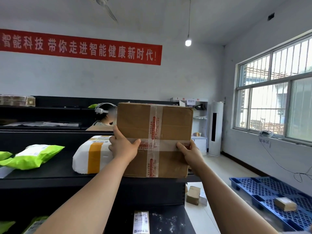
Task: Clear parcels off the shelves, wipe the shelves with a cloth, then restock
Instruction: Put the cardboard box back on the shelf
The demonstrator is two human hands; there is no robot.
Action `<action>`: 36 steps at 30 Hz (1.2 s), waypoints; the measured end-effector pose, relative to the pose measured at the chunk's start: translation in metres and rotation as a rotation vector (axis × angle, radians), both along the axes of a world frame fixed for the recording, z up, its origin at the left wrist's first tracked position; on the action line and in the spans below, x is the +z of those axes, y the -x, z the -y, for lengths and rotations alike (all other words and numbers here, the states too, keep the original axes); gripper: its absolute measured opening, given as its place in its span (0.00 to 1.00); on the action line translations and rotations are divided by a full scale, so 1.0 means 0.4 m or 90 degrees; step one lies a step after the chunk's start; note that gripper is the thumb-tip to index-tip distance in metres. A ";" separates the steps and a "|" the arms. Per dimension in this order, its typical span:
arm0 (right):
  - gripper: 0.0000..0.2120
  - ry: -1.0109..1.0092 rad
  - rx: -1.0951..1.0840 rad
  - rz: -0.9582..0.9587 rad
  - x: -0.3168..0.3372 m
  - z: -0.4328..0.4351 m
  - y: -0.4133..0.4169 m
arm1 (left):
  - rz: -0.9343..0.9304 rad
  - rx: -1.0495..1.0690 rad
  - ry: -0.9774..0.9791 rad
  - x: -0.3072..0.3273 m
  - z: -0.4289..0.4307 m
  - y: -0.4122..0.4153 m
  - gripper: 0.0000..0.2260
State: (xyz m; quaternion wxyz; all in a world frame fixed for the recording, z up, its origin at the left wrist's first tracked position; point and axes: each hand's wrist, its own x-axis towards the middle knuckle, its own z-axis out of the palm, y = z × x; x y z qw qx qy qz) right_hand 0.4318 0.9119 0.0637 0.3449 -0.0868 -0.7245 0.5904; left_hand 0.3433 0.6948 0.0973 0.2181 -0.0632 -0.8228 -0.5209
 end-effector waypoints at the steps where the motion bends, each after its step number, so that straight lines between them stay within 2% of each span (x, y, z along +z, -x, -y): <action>1: 0.19 0.000 0.002 0.008 -0.005 0.004 0.003 | 0.000 -0.002 0.001 -0.005 0.007 0.000 0.46; 9: 0.19 -0.004 -0.015 0.032 -0.037 -0.015 0.021 | 0.024 -0.040 0.017 -0.048 -0.002 0.017 0.46; 18: 0.27 0.000 -0.054 0.041 -0.031 -0.060 0.077 | -0.032 -0.054 0.046 -0.083 -0.048 0.069 0.49; 23: 0.32 -0.015 -0.074 0.049 -0.026 -0.090 0.125 | -0.026 -0.062 0.046 -0.088 -0.087 0.108 0.49; 36: 0.38 -0.176 -0.137 0.029 -0.056 -0.152 0.200 | -0.019 -0.032 0.079 -0.120 -0.167 0.177 0.51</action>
